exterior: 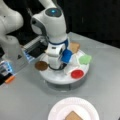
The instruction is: Ingredient selection for cheeseburger or sandwich
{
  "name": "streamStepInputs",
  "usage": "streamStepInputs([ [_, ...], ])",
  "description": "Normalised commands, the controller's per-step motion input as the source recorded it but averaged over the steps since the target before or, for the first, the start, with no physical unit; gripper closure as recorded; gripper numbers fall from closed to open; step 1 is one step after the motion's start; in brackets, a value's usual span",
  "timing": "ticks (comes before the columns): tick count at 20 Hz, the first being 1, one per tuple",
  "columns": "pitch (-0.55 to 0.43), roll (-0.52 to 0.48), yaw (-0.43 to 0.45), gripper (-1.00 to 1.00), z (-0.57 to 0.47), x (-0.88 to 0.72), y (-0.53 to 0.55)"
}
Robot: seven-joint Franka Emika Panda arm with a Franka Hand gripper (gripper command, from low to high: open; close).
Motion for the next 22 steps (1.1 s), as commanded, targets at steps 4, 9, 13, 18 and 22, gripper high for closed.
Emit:
streamStepInputs([
  [4, -0.103, 0.011, 0.240, -1.00, -0.07, -0.11, -0.10],
  [9, -0.107, 0.001, 0.231, -1.00, -0.06, -0.10, -0.07],
  [13, -0.089, -0.004, 0.289, -1.00, -0.04, -0.10, -0.05],
  [18, -0.078, 0.015, 0.312, -1.00, -0.02, -0.09, -0.04],
  [22, -0.080, 0.031, 0.282, -1.00, -0.02, -0.08, -0.08],
])
